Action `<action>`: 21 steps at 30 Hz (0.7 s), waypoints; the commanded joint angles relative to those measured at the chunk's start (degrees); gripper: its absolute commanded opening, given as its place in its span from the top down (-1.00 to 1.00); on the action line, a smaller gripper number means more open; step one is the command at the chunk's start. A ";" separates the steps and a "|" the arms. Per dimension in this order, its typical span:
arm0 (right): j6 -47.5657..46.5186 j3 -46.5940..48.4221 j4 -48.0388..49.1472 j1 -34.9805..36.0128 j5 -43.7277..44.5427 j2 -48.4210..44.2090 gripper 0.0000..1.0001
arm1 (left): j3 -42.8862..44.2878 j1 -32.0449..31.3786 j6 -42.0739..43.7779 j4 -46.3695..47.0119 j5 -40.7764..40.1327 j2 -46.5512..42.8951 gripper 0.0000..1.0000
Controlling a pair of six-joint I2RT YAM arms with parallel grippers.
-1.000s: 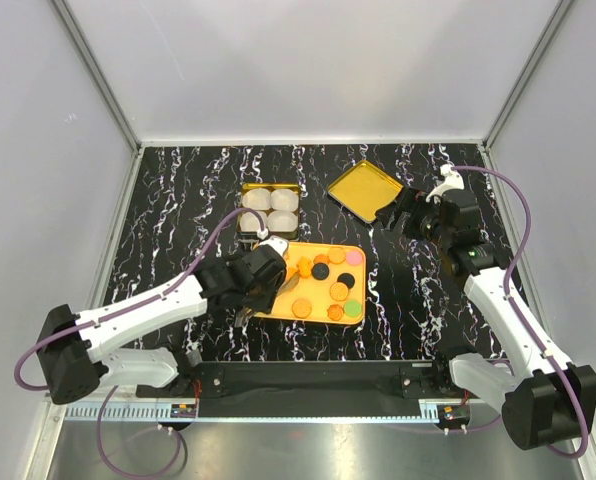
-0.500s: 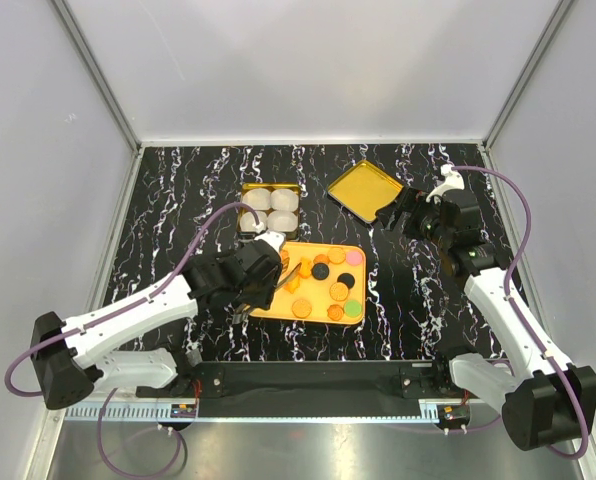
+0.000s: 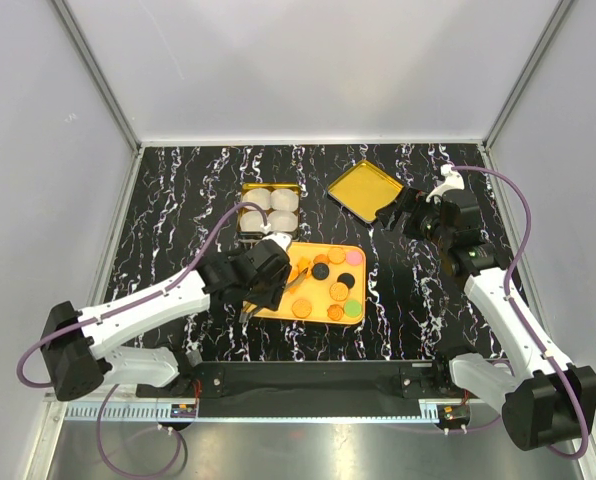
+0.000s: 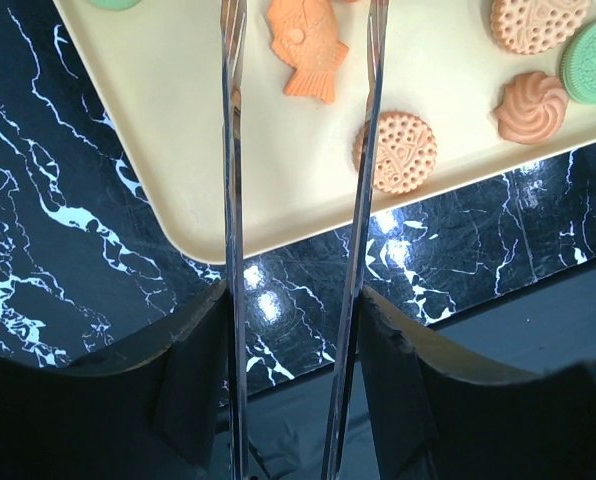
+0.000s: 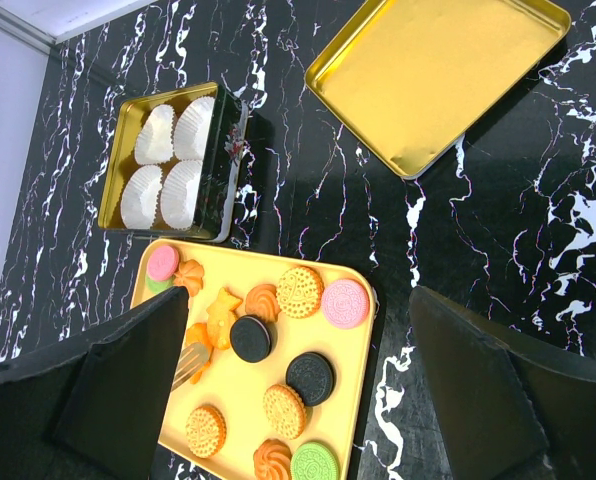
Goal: Pack the cookies
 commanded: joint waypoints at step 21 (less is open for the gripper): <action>-0.89 -0.31 1.22 -0.04 1.01 -1.21 -0.99 | -3.03 1.01 -0.52 3.69 -0.63 -0.89 -0.03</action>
